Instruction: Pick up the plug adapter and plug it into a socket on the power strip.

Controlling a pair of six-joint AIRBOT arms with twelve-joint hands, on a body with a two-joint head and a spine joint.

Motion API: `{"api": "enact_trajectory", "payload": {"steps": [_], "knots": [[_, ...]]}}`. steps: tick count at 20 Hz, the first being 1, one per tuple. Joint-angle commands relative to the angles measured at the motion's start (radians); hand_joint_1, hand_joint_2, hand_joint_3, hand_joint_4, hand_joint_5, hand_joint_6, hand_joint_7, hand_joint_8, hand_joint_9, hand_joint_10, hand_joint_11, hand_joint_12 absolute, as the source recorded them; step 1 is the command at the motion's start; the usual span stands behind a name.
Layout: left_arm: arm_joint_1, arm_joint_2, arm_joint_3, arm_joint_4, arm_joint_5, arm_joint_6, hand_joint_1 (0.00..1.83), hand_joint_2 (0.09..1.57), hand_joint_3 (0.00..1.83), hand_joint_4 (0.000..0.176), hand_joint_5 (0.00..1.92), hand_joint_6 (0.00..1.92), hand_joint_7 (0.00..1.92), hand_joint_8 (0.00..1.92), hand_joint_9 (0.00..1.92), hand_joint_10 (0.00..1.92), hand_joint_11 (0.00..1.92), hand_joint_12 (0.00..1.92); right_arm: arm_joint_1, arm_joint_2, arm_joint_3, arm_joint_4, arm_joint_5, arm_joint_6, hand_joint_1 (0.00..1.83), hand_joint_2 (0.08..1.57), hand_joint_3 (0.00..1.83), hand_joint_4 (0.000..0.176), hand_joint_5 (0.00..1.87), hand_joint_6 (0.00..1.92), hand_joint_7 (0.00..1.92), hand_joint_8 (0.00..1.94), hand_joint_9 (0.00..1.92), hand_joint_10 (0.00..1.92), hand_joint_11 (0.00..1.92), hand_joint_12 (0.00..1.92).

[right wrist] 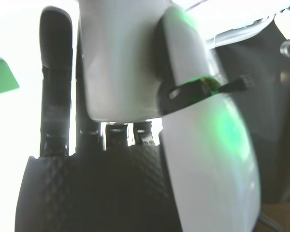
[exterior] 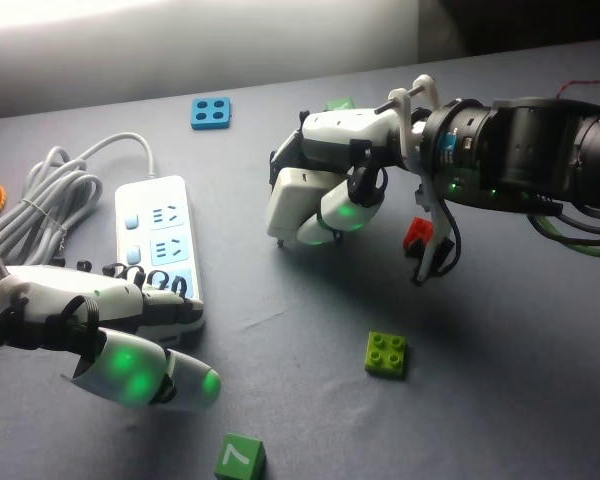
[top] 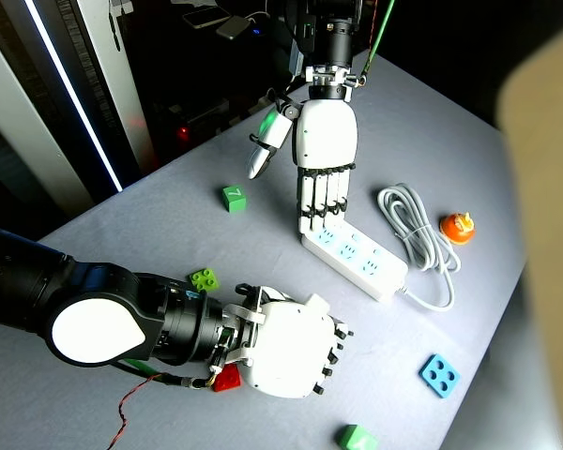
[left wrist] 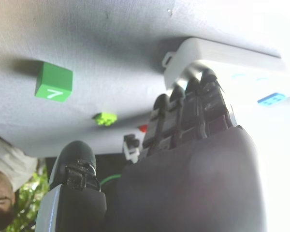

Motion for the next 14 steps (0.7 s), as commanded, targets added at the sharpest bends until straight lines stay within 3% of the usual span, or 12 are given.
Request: {"api": "enact_trajectory", "payload": {"steps": [1,8,10,12,14], "knots": [[0.000,-0.009,0.000,-0.022,-0.016,-0.008,0.00,1.21,0.00,0.000,0.00,0.00,0.02,0.00,0.01,0.00,0.00,0.00,0.015,0.004,0.000,0.009,0.062,-0.001,1.37,1.14,0.00,0.000,0.81,1.02,0.95,1.08,0.89,1.33,0.79,1.49],[-0.003,-0.009,-0.002,-0.022,-0.016,-0.008,0.00,1.20,0.00,0.000,0.00,0.00,0.01,0.00,0.00,0.00,0.00,0.00,0.065,0.024,0.000,0.009,0.016,0.002,1.39,1.10,0.00,0.000,0.87,0.92,1.06,0.92,1.01,1.20,0.83,1.43],[-0.003,-0.009,-0.001,-0.022,-0.016,-0.008,0.00,1.20,0.00,0.000,0.00,0.00,0.02,0.00,0.01,0.00,0.00,0.00,0.081,0.030,0.000,0.009,-0.004,-0.021,1.37,1.14,0.00,0.000,0.80,1.04,0.99,1.02,0.91,1.29,0.80,1.47],[-0.002,-0.009,-0.002,-0.022,-0.016,-0.008,0.00,1.20,0.00,0.000,0.01,0.00,0.03,0.01,0.02,0.01,0.00,0.00,0.095,0.035,0.000,0.009,-0.024,-0.048,1.38,1.11,0.00,0.000,0.84,0.97,1.06,0.92,0.98,1.24,0.80,1.46],[-0.001,-0.009,-0.002,-0.022,-0.016,-0.006,0.00,1.21,0.00,0.000,0.00,0.00,0.03,0.00,0.01,0.00,0.00,0.00,0.113,0.045,-0.012,-0.022,-0.065,-0.052,1.37,1.13,0.00,0.000,0.83,1.00,0.99,1.03,0.91,1.30,0.79,1.47]]}}
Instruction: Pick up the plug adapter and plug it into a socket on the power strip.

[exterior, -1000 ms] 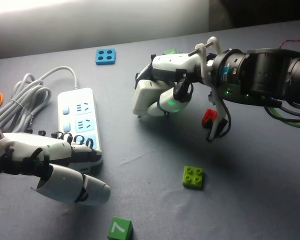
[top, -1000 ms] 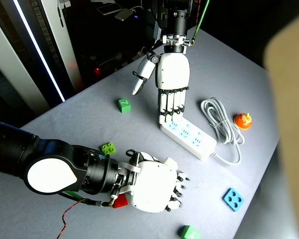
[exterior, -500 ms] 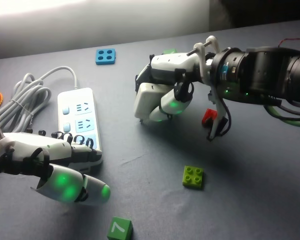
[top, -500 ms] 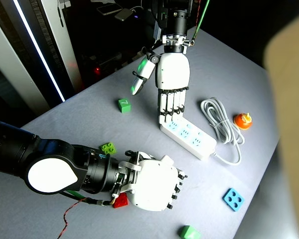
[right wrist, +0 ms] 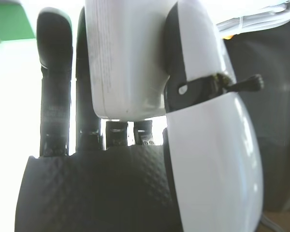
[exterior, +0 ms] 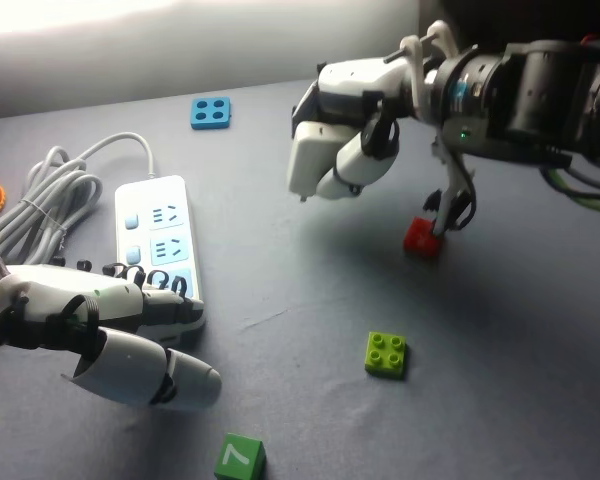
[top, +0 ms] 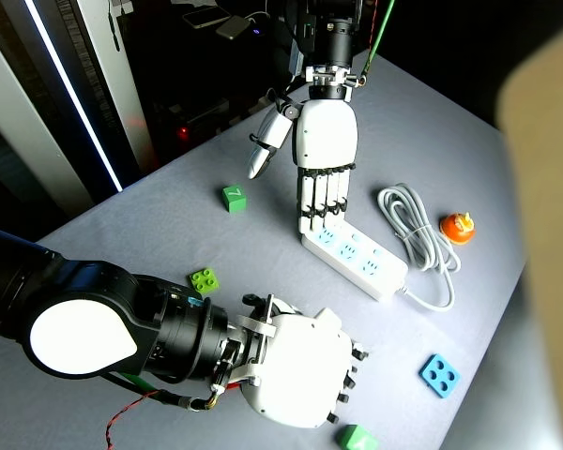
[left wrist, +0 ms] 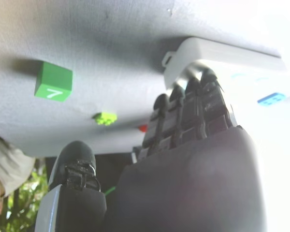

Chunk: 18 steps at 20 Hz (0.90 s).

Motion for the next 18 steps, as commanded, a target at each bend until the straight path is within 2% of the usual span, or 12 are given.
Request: {"api": "enact_trajectory", "payload": {"steps": [1,3,4,6,8,9,12,15,16,17,18], "knots": [[0.002,-0.008,-0.004,-0.021,-0.018,-0.005,0.00,1.20,0.00,0.000,0.00,0.00,0.04,0.01,0.02,0.01,0.00,0.00,0.031,0.021,-0.017,-0.045,0.060,0.038,1.37,1.14,0.00,0.000,0.81,1.04,0.98,1.03,0.90,1.30,0.79,1.46],[0.002,-0.006,-0.007,-0.021,-0.018,-0.004,0.00,1.21,0.00,0.000,0.00,0.00,0.04,0.01,0.02,0.00,0.00,0.00,0.044,0.044,-0.064,-0.146,0.054,0.074,1.38,1.12,0.00,0.000,0.83,1.00,1.03,0.96,0.96,1.26,0.79,1.47],[0.002,-0.005,-0.007,-0.021,-0.019,-0.003,0.00,1.20,0.00,0.000,0.00,0.00,0.03,0.00,0.01,0.00,0.00,0.00,0.049,0.054,-0.090,-0.157,0.051,0.080,1.37,1.14,0.00,0.000,0.79,1.07,0.99,1.01,0.91,1.30,0.79,1.46],[0.000,-0.001,-0.005,-0.021,-0.020,-0.003,0.00,1.20,0.00,0.000,0.00,0.00,0.03,0.00,0.01,0.00,0.00,0.00,0.055,0.078,-0.146,-0.227,0.046,0.127,1.37,1.14,0.00,0.000,0.79,1.07,0.98,1.02,0.90,1.31,0.79,1.48],[0.000,0.001,-0.004,-0.021,-0.020,-0.003,0.00,1.20,0.00,0.000,0.01,0.01,0.05,0.01,0.03,0.01,0.00,0.00,0.059,0.101,-0.197,-0.383,0.095,0.219,1.37,1.14,0.00,0.000,0.80,1.07,0.98,1.02,0.89,1.31,0.76,1.50],[0.000,0.001,-0.004,-0.021,-0.020,-0.003,0.00,1.20,0.00,0.000,0.01,0.00,0.04,0.00,0.02,0.01,0.00,0.00,0.061,0.113,-0.215,-0.422,0.126,0.252,1.38,1.13,0.00,0.000,0.82,1.00,1.01,0.99,0.95,1.28,0.79,1.48],[0.003,0.000,-0.005,-0.021,-0.020,-0.001,0.00,1.20,0.00,0.000,0.02,0.01,0.05,0.01,0.03,0.01,0.00,0.00,0.076,0.135,-0.251,-0.431,0.136,0.276,1.38,1.12,0.00,0.000,0.83,0.99,1.02,1.00,0.96,1.26,0.82,1.43],[0.004,0.000,-0.004,-0.021,-0.021,0.004,0.00,1.20,0.00,0.000,0.01,0.00,0.05,0.01,0.03,0.01,0.00,0.00,0.115,0.140,-0.291,-0.497,0.088,0.276,1.38,1.12,0.00,0.000,0.84,0.97,1.03,0.97,0.95,1.27,0.81,1.43],[0.003,0.000,-0.004,-0.021,-0.021,0.004,0.00,1.20,0.00,0.000,0.01,0.00,0.04,0.00,0.02,0.00,0.00,0.00,0.124,0.140,-0.299,-0.505,0.071,0.275,1.28,1.13,0.00,0.000,0.85,1.03,1.05,1.03,0.96,1.07,0.81,1.42],[0.003,0.000,-0.004,-0.021,-0.021,0.004,0.00,1.20,0.00,0.000,0.01,0.00,0.04,0.00,0.02,0.00,0.00,0.00,0.139,0.139,-0.310,-0.513,0.053,0.274,1.26,1.14,0.00,0.000,0.83,1.05,1.05,1.07,0.98,0.99,0.81,1.45],[0.003,0.000,-0.004,-0.021,-0.021,0.004,0.00,1.20,0.00,0.000,0.01,0.00,0.04,0.00,0.02,0.00,0.00,0.00,0.152,0.138,-0.320,-0.513,0.032,0.261,1.36,1.12,0.00,0.000,0.85,0.98,1.05,0.97,0.97,1.19,0.79,1.45]]}}
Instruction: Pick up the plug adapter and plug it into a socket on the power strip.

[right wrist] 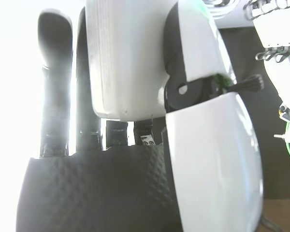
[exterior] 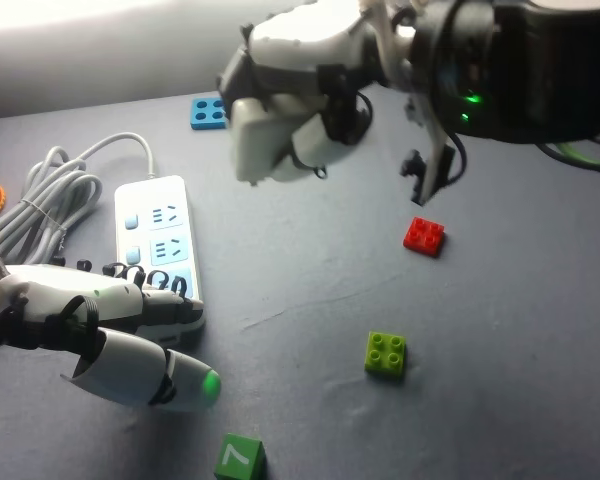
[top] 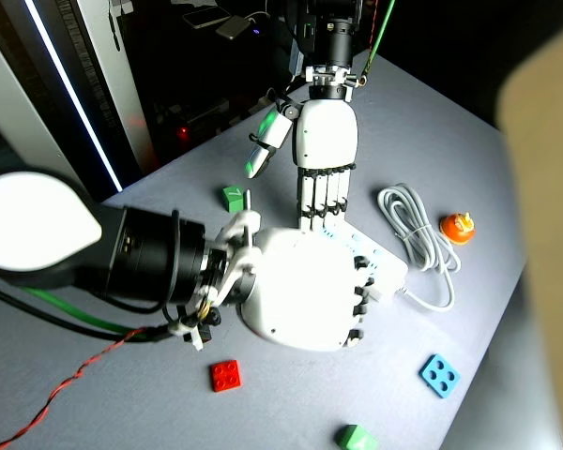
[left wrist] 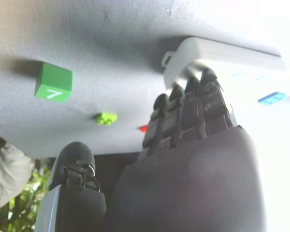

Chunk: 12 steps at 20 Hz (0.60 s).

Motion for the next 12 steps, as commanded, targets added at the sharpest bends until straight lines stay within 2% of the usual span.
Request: {"api": "enact_trajectory", "payload": {"steps": [1,3,4,5,6,7,8,10,11,12], "knots": [[0.003,-0.001,-0.004,-0.020,-0.020,-0.004,0.00,1.20,0.00,0.000,0.01,0.00,0.04,0.00,0.02,0.00,0.00,0.00,0.024,0.001,-0.004,0.003,-0.009,-0.007,1.37,1.14,0.00,0.000,0.79,1.07,0.98,1.04,0.90,1.29,0.77,1.47],[0.004,-0.001,-0.005,-0.020,-0.020,-0.004,0.00,1.20,0.00,0.000,0.01,0.00,0.04,0.00,0.02,0.00,0.00,0.00,0.030,-0.008,-0.008,0.002,-0.034,-0.007,1.37,1.14,0.00,0.000,0.79,1.07,0.98,1.04,0.90,1.29,0.77,1.47],[0.004,-0.001,-0.004,-0.020,-0.021,-0.004,0.00,1.20,0.00,0.000,0.01,0.00,0.03,0.00,0.01,0.00,0.00,0.00,0.032,-0.018,-0.010,0.003,-0.058,-0.010,1.27,1.14,0.00,0.000,0.81,1.08,1.03,1.08,0.94,1.09,0.78,1.48],[0.004,-0.001,-0.004,-0.020,-0.021,-0.003,0.00,1.20,0.00,0.000,0.01,0.00,0.04,0.00,0.02,0.00,0.00,0.00,0.035,-0.028,-0.013,0.003,-0.082,-0.020,1.26,1.14,0.00,0.000,0.83,1.06,1.05,1.06,0.98,1.00,0.81,1.44],[0.004,-0.001,-0.003,-0.020,-0.021,-0.003,0.00,1.20,0.00,0.000,0.01,0.00,0.04,0.00,0.02,0.00,0.00,0.00,0.037,-0.039,-0.013,0.003,-0.093,-0.021,1.36,1.12,0.00,0.000,0.83,1.00,1.03,1.00,0.95,1.23,0.79,1.46],[0.004,-0.001,-0.004,-0.020,-0.022,-0.003,0.00,1.20,0.00,0.000,0.02,0.01,0.05,0.01,0.03,0.00,0.00,0.00,0.041,-0.048,-0.013,0.003,-0.098,-0.025,1.37,1.14,0.00,0.000,0.80,1.03,0.99,1.05,0.91,1.32,0.75,1.50],[0.004,-0.001,-0.005,-0.020,-0.022,-0.003,0.00,1.20,0.00,0.000,0.02,0.00,0.04,0.00,0.02,0.00,0.00,0.00,0.039,-0.061,-0.014,0.032,-0.108,-0.087,1.37,1.15,0.00,0.000,0.81,1.05,0.96,1.09,0.86,1.35,0.73,1.51],[0.004,0.000,-0.005,-0.020,-0.022,-0.002,0.00,1.21,0.00,0.000,0.02,0.00,0.04,0.00,0.03,0.00,0.00,0.00,0.038,-0.079,-0.025,0.202,-0.165,-0.329,1.37,1.14,0.00,0.000,0.78,1.05,0.98,1.06,0.90,1.33,0.76,1.48],[0.004,0.000,-0.005,-0.020,-0.023,-0.002,0.00,1.21,0.00,0.000,0.01,0.00,0.02,0.00,0.02,0.00,0.00,0.00,0.037,-0.099,-0.029,0.361,-0.235,-0.580,1.38,1.14,0.00,0.000,0.79,1.03,1.00,1.04,0.92,1.31,0.78,1.46],[0.004,0.000,-0.004,-0.020,-0.023,-0.002,0.00,1.21,0.00,0.000,0.01,0.00,0.02,0.00,0.02,0.00,0.00,0.00,0.039,-0.112,-0.029,0.442,-0.280,-0.710,1.37,1.15,0.00,0.000,0.75,1.09,0.96,1.09,0.88,1.33,0.79,1.44]]}}
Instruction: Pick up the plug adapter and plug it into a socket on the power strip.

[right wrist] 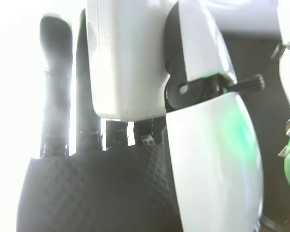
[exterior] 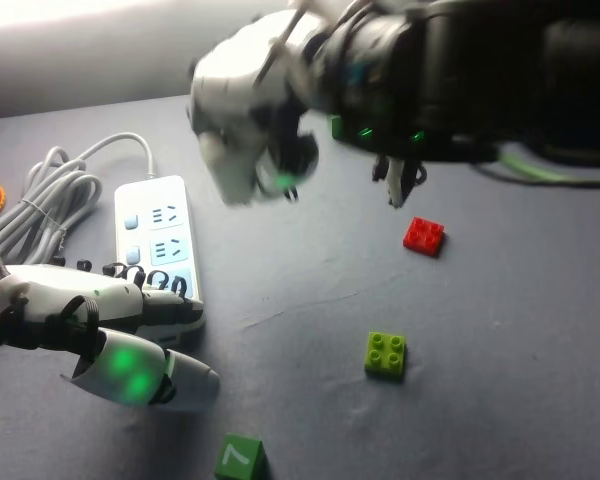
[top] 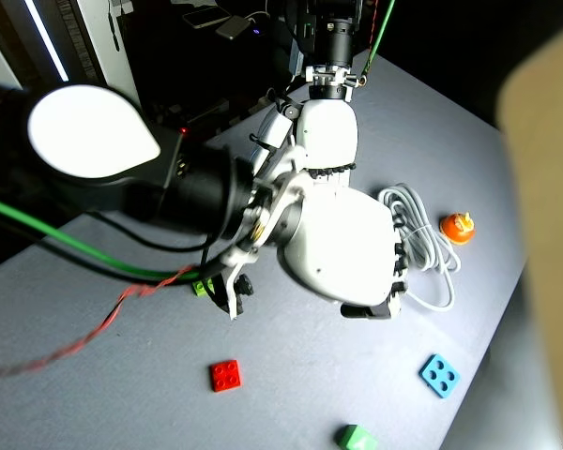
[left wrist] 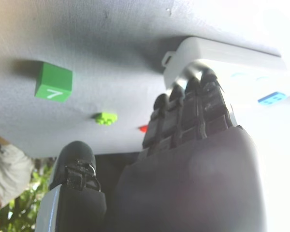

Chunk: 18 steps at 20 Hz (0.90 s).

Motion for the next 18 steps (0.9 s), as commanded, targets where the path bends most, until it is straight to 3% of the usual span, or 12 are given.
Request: {"api": "enact_trajectory", "payload": {"steps": [1,5,7,9,12,13,15,16,18], "knots": [[0.004,0.000,-0.004,-0.019,-0.022,-0.004,0.00,1.21,0.00,0.000,0.01,0.00,0.02,0.00,0.02,0.00,0.00,0.00,0.021,0.003,-0.001,0.018,-0.010,-0.057,1.37,1.15,0.00,0.000,0.76,1.11,0.96,1.07,0.89,1.31,0.80,1.44],[0.004,0.001,-0.004,-0.019,-0.025,-0.004,0.00,1.21,0.00,0.000,0.01,0.01,0.02,0.00,0.02,0.01,0.00,0.00,0.053,-0.049,0.042,0.124,-0.074,-0.112,1.37,1.15,0.00,0.000,0.77,1.11,0.97,1.04,0.90,1.31,0.78,1.44],[0.003,0.001,-0.004,-0.019,-0.025,-0.003,0.00,1.21,0.00,0.000,0.04,0.01,0.05,0.01,0.05,0.01,0.03,0.01,0.069,-0.062,0.080,0.281,-0.029,-0.156,1.37,1.14,0.00,0.000,0.82,1.07,0.97,1.04,0.88,1.32,0.74,1.46],[0.003,0.001,-0.004,-0.019,-0.024,-0.002,0.00,1.21,0.00,0.000,0.03,0.01,0.05,0.01,0.04,0.01,0.00,0.00,0.079,-0.080,0.096,0.289,-0.017,-0.152,1.38,1.13,0.00,0.000,0.81,1.01,1.01,1.01,0.92,1.30,0.77,1.45],[0.004,0.001,-0.004,-0.019,-0.024,0.001,0.00,1.21,0.00,0.000,0.00,0.00,0.03,0.00,0.01,0.00,0.00,0.00,0.092,-0.135,0.167,0.289,-0.009,-0.107,1.37,1.15,0.00,0.000,0.78,1.09,0.96,1.08,0.87,1.33,0.73,1.48],[0.004,0.001,-0.004,-0.019,-0.024,0.002,0.00,1.22,0.00,0.000,0.00,0.00,0.01,0.00,0.00,0.00,0.00,0.00,0.094,-0.148,0.188,0.289,0.005,-0.101,1.27,1.15,0.00,0.000,0.81,1.08,1.01,1.11,0.91,1.12,0.75,1.48],[0.003,0.001,-0.003,-0.019,-0.024,0.005,0.00,1.21,0.00,0.000,0.01,0.00,0.04,0.01,0.02,0.01,0.00,0.00,0.096,-0.185,0.244,0.289,0.016,-0.089,1.25,1.14,0.00,0.000,0.86,1.04,1.04,1.08,0.96,0.99,0.77,1.44],[0.002,0.001,-0.002,-0.019,-0.024,0.006,0.00,1.21,0.00,0.000,0.02,0.01,0.04,0.01,0.03,0.01,0.00,0.00,0.095,-0.198,0.265,0.289,0.019,-0.084,1.35,1.14,0.00,0.000,0.82,1.03,0.99,1.05,0.90,1.25,0.78,1.44],[0.001,0.003,-0.002,-0.019,-0.024,0.007,0.00,1.21,0.00,0.000,0.04,0.00,0.06,0.00,0.04,0.00,0.00,0.00,0.086,-0.231,0.317,0.290,0.040,-0.066,1.37,1.15,0.00,0.000,0.82,1.02,0.95,1.09,0.87,1.34,0.78,1.45]]}}
